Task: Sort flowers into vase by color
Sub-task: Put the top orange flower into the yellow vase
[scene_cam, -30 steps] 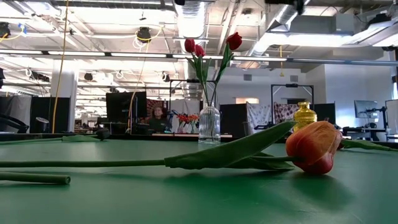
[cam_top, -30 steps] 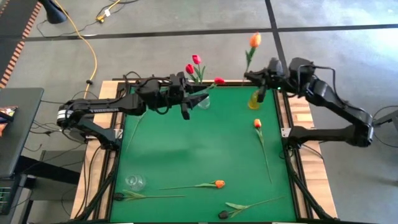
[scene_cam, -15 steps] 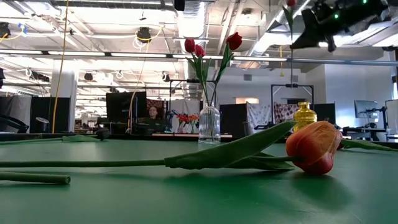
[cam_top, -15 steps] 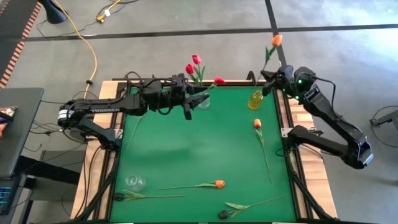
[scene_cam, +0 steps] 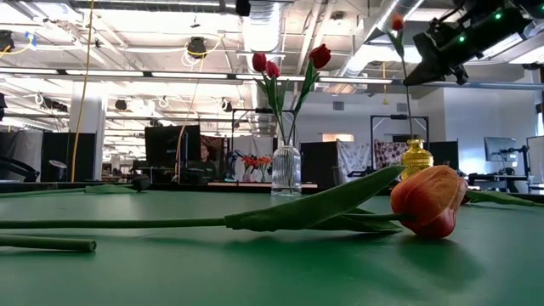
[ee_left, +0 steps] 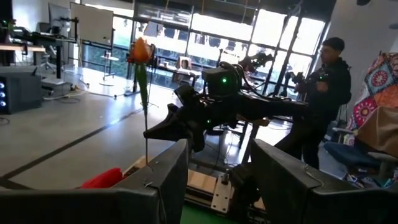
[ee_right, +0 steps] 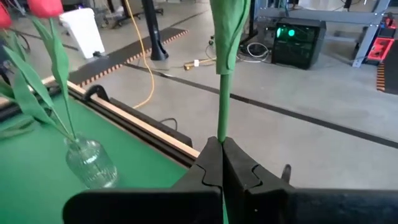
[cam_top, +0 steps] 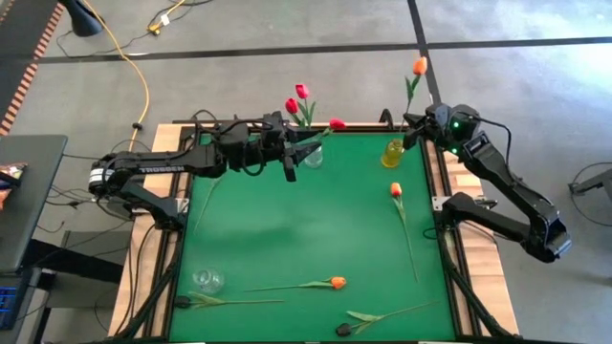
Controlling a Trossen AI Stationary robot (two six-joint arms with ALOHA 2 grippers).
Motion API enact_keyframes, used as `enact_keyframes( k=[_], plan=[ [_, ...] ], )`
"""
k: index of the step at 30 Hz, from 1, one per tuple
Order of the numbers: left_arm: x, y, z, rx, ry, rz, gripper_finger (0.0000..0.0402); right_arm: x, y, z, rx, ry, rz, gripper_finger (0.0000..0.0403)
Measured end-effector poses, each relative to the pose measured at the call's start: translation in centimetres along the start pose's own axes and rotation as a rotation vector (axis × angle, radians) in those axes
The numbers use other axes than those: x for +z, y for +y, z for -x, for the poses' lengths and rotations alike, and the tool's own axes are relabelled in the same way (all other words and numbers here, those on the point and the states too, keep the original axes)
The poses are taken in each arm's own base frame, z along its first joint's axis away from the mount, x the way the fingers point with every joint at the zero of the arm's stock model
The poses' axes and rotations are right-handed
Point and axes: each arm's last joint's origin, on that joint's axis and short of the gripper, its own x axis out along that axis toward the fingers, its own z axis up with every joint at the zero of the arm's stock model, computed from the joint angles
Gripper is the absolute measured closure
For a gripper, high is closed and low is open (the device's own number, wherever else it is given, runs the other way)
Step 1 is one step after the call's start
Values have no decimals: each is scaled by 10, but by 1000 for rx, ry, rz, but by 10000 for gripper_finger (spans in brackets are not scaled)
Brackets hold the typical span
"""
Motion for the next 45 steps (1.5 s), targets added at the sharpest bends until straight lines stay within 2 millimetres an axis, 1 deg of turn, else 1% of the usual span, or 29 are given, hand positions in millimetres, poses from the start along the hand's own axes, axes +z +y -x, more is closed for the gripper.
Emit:
enact_keyframes(
  k=[9,12,20,26,31,40,45],
  plan=[
    [-2,1,0,20,19,-2,239,-4,-1,0,-19,37,30,383],
    [-2,1,0,21,18,-2,239,-7,-1,-4,-20,58,27,383],
    [-2,1,0,22,19,-3,239,-40,-4,-16,-30,78,-30,383],
    [-4,1,0,26,34,-4,239,-55,-5,-21,-34,119,-33,379],
    [-4,1,0,27,38,-4,239,-64,-6,-22,-37,147,-40,361],
    [-4,1,0,26,38,-4,239,-65,-6,-22,-39,152,-61,322],
    [-4,1,0,26,38,-3,239,-66,-6,-20,-39,194,-66,286]
  ],
)
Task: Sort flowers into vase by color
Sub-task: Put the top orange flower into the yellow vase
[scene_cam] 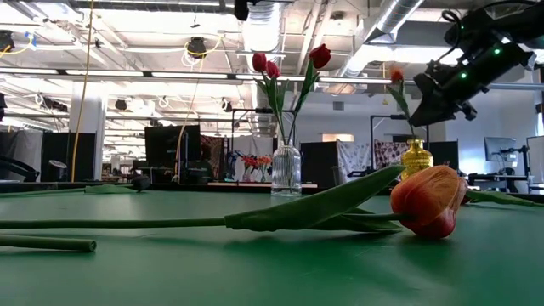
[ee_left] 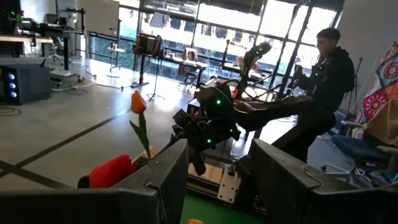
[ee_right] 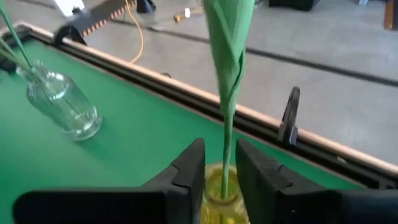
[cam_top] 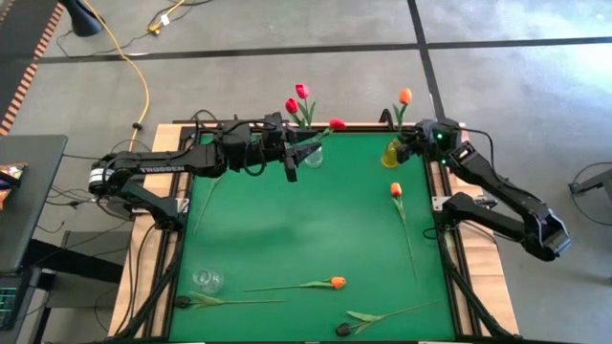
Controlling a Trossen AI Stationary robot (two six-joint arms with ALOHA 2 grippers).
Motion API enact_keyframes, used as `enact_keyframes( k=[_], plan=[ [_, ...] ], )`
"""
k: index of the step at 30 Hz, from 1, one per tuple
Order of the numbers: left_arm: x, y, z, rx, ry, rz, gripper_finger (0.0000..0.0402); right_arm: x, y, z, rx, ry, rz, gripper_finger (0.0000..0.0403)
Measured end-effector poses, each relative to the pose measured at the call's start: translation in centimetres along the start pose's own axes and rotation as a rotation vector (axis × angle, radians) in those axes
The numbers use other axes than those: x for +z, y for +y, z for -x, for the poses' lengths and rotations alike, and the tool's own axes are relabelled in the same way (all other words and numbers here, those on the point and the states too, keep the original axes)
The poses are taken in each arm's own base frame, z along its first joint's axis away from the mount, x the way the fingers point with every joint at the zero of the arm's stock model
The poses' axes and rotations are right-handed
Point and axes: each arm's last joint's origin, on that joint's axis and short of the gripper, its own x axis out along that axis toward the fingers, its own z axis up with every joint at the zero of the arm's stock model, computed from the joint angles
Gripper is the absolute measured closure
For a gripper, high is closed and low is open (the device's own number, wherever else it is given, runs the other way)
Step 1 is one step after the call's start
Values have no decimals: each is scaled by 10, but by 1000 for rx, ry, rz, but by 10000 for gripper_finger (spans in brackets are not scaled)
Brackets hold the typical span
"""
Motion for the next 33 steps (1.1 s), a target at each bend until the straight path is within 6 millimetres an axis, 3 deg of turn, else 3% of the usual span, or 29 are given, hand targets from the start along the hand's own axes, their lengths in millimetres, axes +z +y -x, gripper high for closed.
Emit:
enact_keyframes(
  k=[9,15,22,27,33],
  plan=[
    [-3,1,0,6,31,-2,239,22,4,22,-1,135,-5,200],
    [-4,1,0,7,37,-23,239,31,15,44,107,290,-103,178],
    [-10,3,0,44,101,-101,239,10,43,58,382,621,-272,186],
    [-15,4,1,57,150,-124,239,-6,63,71,377,827,-306,193],
    [-15,4,1,57,149,-131,239,-20,87,73,290,907,-280,197]
  ],
)
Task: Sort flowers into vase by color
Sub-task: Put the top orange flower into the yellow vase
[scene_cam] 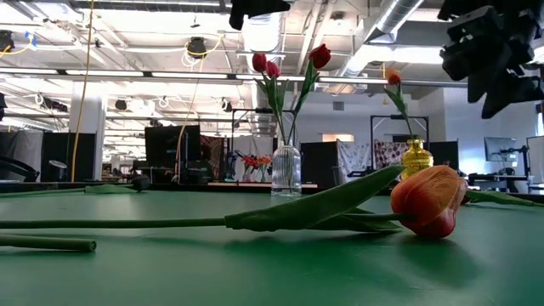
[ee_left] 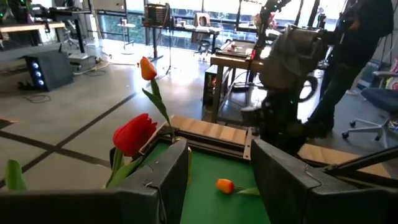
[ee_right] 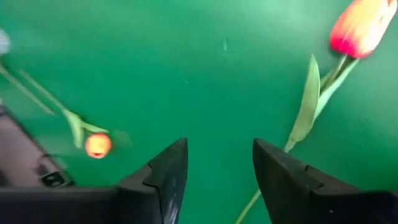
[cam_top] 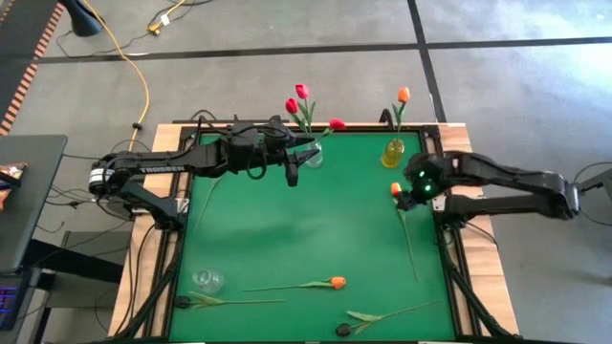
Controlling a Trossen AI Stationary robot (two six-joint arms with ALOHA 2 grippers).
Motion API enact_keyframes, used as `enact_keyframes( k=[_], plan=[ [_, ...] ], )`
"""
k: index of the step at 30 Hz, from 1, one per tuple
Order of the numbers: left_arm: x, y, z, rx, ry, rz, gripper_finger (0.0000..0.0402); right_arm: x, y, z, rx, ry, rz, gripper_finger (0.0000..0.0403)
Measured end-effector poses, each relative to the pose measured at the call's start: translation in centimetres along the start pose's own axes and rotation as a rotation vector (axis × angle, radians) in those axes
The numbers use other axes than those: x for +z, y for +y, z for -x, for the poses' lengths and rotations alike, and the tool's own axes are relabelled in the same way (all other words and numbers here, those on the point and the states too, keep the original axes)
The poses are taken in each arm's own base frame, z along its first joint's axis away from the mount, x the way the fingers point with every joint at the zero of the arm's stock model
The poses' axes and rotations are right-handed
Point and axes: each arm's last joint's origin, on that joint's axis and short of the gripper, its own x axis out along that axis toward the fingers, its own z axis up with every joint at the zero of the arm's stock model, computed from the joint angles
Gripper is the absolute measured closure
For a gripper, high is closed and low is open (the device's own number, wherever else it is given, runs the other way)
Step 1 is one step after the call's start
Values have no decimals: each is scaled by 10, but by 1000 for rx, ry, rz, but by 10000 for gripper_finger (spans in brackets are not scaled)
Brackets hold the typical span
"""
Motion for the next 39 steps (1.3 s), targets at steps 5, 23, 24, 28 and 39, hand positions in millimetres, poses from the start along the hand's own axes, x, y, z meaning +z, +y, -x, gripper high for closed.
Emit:
enact_keyframes(
  k=[5,23,24,28,39],
  plan=[
    [0,0,0,1,5,-18,239,-6,16,-25,-114,105,12,197],
    [-8,-3,1,-35,88,18,239,-28,34,-97,-477,365,76,198],
    [-9,-3,1,-35,90,17,239,-27,32,-99,-480,364,78,198],
    [-9,-3,1,-35,89,18,239,-28,16,-108,-504,372,55,198],
    [-8,-2,1,-31,87,16,239,-30,-5,-130,-429,357,20,198]
  ],
)
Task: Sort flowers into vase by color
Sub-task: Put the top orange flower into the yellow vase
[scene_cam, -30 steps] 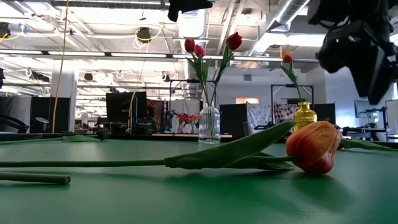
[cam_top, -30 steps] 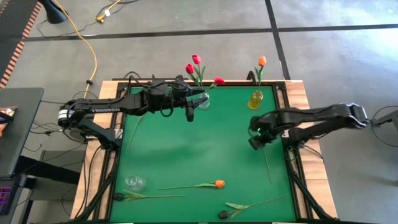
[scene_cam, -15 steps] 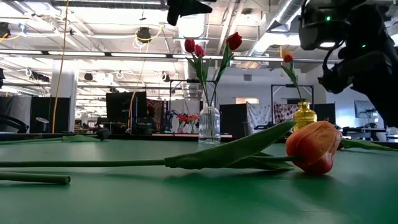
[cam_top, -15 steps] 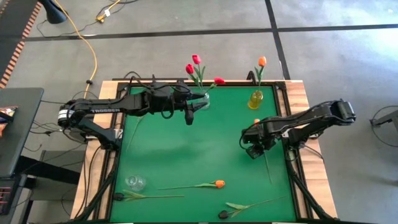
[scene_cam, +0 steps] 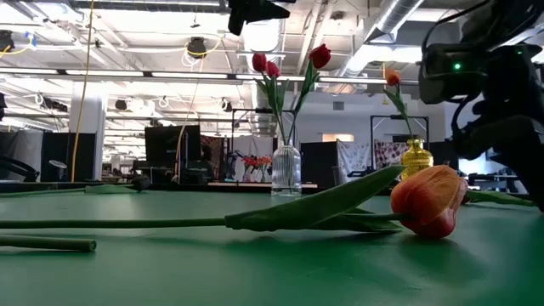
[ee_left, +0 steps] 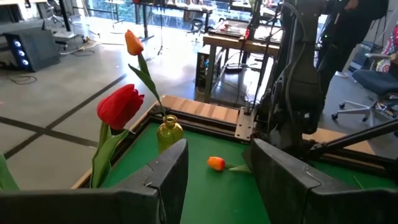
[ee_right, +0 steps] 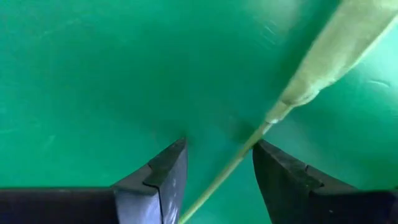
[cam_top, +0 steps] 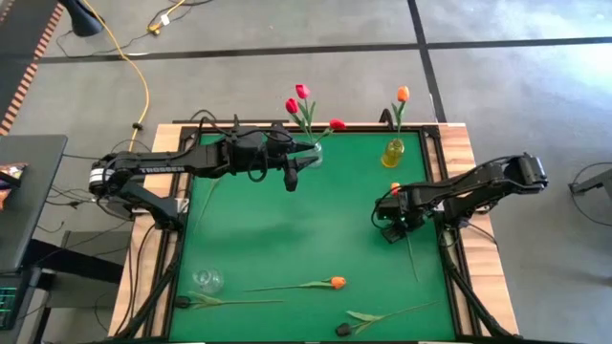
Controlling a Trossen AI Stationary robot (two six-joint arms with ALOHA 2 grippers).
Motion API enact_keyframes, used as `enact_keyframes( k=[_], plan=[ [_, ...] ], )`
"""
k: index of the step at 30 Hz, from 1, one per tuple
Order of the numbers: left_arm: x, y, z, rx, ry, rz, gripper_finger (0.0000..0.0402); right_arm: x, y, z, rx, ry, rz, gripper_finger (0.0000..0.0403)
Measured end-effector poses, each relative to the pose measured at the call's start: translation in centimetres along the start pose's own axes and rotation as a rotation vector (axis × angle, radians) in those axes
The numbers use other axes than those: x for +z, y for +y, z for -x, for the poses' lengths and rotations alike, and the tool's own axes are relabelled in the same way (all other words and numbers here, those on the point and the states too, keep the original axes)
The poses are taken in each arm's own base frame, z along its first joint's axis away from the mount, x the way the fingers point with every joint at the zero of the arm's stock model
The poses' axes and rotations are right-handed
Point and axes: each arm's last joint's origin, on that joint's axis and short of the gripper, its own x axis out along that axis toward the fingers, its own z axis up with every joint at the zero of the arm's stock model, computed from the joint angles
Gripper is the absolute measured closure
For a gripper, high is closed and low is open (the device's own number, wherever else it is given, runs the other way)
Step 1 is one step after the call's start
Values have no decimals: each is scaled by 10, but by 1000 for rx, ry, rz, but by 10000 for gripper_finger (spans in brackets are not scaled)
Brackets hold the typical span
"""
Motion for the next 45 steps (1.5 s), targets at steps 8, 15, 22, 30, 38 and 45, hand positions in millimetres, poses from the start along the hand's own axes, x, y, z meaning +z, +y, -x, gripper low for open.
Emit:
enact_keyframes(
  k=[8,15,22,30,38,45],
  plan=[
    [0,0,0,0,-2,28,239,3,0,-5,-11,6,-1,236],
    [0,0,0,0,-2,58,239,3,-1,-5,-20,-2,28,335],
    [0,-4,0,-13,1,63,239,2,0,-2,-14,-6,77,388],
    [-1,-6,1,-18,2,60,239,5,11,33,86,-187,159,368],
    [-1,-6,1,-11,0,60,239,4,13,91,260,-435,240,382],
    [-1,-6,1,-10,0,60,239,-4,1,134,398,-650,303,378]
  ],
)
